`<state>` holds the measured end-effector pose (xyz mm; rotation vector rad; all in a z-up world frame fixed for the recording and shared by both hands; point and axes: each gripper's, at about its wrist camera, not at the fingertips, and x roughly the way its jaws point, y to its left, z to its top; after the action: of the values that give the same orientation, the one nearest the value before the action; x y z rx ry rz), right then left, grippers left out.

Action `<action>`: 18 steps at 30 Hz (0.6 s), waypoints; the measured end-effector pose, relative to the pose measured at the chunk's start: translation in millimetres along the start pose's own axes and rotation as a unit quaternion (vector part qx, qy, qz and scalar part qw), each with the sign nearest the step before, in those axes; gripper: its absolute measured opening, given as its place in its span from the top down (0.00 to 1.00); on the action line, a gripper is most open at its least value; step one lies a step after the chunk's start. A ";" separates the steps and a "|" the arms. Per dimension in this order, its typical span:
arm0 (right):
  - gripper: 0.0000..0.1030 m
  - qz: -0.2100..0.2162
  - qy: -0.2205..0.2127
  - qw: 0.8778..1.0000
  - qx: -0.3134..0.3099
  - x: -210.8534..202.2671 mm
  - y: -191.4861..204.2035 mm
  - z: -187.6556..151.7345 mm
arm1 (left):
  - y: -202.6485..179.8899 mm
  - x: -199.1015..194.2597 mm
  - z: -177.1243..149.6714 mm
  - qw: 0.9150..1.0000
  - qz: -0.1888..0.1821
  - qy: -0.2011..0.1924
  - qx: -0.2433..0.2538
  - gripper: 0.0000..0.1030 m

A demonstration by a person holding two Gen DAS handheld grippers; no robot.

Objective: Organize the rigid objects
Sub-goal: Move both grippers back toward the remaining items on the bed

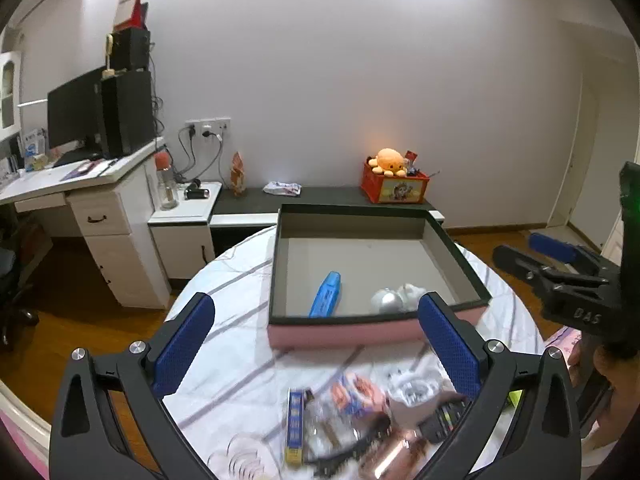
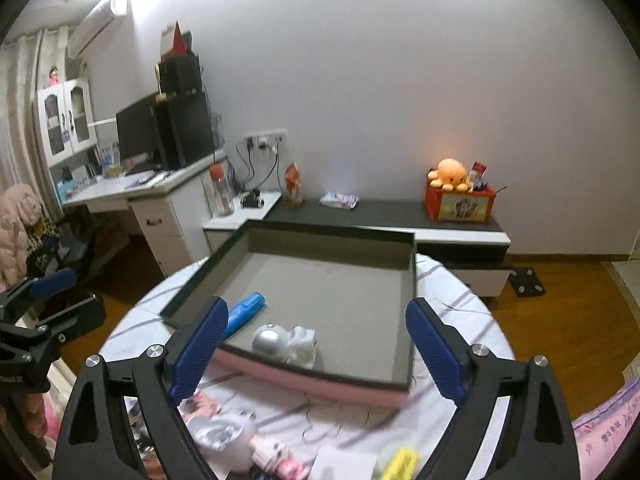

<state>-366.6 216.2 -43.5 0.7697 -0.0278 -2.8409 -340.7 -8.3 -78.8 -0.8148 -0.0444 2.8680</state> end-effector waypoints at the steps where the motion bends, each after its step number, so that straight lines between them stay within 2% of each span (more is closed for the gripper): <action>1: 0.11 -0.002 -0.008 1.000 -0.003 -9.5 1.9 -1.9 | -1.0 -9.0 -3.6 1.000 0.002 -0.004 0.004 0.00; 6: 0.11 -0.017 -0.038 0.999 -0.001 -48.6 6.3 -17.6 | -5.4 -33.1 -19.7 1.000 0.013 0.003 0.022 0.00; 10: 0.11 -0.040 -0.039 0.998 0.007 -66.6 5.0 -32.0 | -11.8 -50.4 -36.0 0.999 0.014 0.008 0.039 0.00; 18: 0.10 -0.052 -0.032 0.998 0.026 -88.2 -0.1 -51.6 | -31.3 -64.8 -53.3 0.998 0.000 0.016 0.061 0.00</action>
<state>-266.1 235.2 -44.2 0.7115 -0.0739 -2.9737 -253.9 11.4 -88.3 -0.8371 0.1331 2.8242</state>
